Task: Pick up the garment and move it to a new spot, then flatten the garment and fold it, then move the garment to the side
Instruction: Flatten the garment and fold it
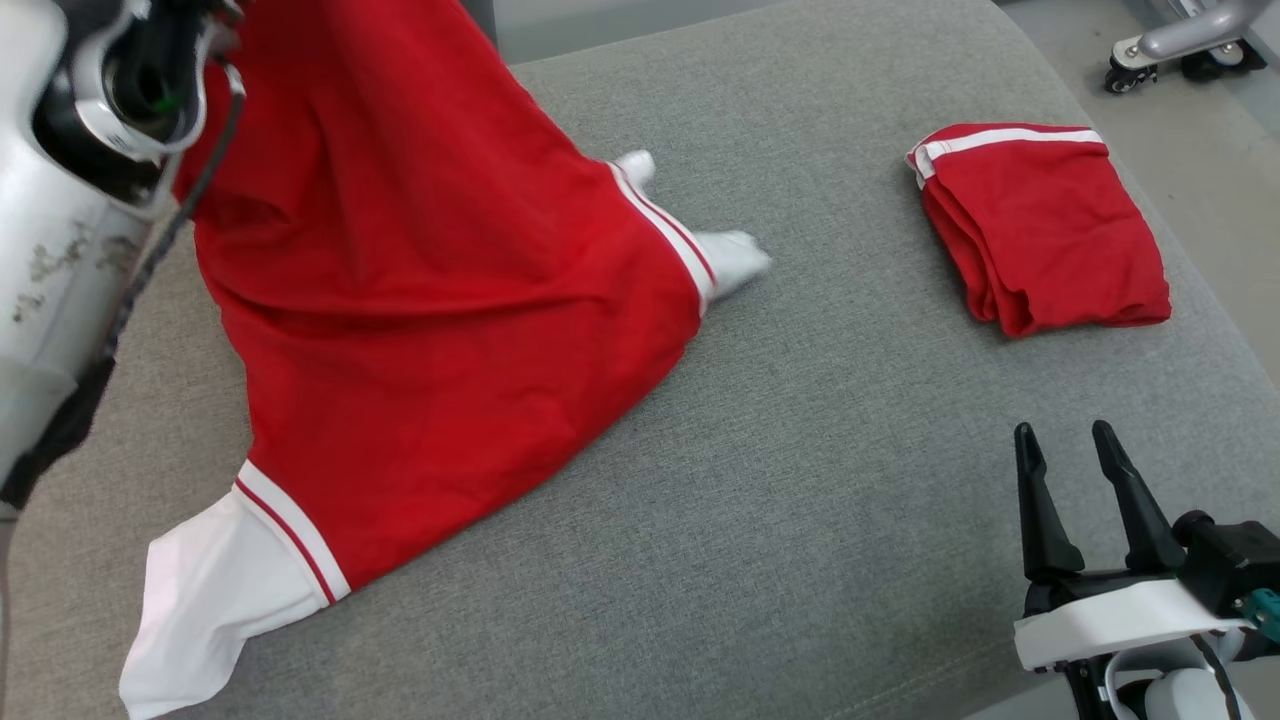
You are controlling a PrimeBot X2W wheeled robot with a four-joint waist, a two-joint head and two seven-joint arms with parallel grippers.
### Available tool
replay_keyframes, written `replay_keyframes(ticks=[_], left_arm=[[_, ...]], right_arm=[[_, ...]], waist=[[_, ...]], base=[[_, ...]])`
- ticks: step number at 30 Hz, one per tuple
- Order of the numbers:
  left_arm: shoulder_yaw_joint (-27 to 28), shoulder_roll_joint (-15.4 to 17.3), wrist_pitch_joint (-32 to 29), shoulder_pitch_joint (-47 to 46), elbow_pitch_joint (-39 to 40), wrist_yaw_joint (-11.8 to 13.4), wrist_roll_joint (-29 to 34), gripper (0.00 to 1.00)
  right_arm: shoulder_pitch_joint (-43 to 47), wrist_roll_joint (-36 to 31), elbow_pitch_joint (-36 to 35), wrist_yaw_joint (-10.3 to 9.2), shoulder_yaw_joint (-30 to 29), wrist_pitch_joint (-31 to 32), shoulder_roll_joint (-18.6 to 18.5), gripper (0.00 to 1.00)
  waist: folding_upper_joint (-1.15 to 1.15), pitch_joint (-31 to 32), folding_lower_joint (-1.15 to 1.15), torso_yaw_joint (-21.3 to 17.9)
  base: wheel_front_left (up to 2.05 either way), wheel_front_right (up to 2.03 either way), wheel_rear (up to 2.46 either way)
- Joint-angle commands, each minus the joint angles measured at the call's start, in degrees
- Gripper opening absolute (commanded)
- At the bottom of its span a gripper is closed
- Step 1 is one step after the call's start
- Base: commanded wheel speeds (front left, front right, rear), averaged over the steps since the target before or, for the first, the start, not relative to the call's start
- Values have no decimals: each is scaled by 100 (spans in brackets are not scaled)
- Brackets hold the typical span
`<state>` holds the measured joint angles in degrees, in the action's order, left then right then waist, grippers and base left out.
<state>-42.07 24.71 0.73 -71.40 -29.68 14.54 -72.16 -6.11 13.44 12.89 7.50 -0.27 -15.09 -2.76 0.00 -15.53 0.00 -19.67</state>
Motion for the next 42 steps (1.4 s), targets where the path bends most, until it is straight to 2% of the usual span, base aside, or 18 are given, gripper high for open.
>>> replay_keyframes(ticks=[1, 8, 14, 18, 19, 23, 27, 30, 32, 36, 39, 42], left_arm=[[47, 9, 91, -183, -16, -81, 55, 0], [164, 7, 482, -429, 258, -279, 207, 0], [68, 218, 588, 256, 1020, -304, 172, 0], [-13, 612, 654, 1351, 1948, -84, 17, 0], [-13, 612, 654, 1351, 1948, -84, 17, 0], [-34, 1143, 913, 2954, 2939, 334, -279, 0], [-27, 1416, 1218, 4747, 3564, 533, -795, 0], [-26, 1550, 1374, 5815, 3625, 734, -746, 0], [114, 1473, 1420, 6366, 3568, 834, -805, 0], [692, 1289, 1447, 7260, 3296, 789, -810, 0], [979, 1104, 1447, 7687, 3054, 712, -729, 0], [1052, 1098, 1449, 7922, 2737, 702, -585, 0]], right_arm=[[-70, -7, 6, 0, -46, -10, -29, 100], [-6, -162, -36, 0, -166, -10, -29, 100], [97, -257, -29, -1, -195, -10, -32, 100], [215, -322, -39, -1, -241, -10, -30, 100], [215, -322, -39, -1, -241, -10, -30, 100], [346, -398, -59, 0, -280, -10, -30, 100], [483, -469, -61, 0, -326, -10, -31, 100], [553, -522, -63, 0, -321, -10, -29, 100], [591, -554, -64, -1, -325, -10, -30, 100], [671, -597, -36, -1, -311, -10, -29, 100], [711, -623, -18, -1, -247, -10, -31, 100], [747, -643, 2, -1, -223, -10, -30, 100]], waist=[[0, 9, 0, 26], [0, 113, 0, 264], [0, 311, 0, 528], [0, 479, 0, 668], [0, 479, 0, 668], [0, 639, 0, 805], [0, 765, 0, 958], [0, 819, 0, 1090], [0, 866, 0, 1188], [0, 991, 0, 1364], [0, 1075, 0, 1459], [0, 1123, 0, 1511]], base=[[0, 0, 0], [0, 0, 0], [0, 0, 0], [0, 0, 0], [0, 0, 0], [0, 0, 0], [0, 0, 0], [0, 0, 0], [0, 0, 0], [0, 0, 0], [0, 0, 0], [0, 0, 0]])
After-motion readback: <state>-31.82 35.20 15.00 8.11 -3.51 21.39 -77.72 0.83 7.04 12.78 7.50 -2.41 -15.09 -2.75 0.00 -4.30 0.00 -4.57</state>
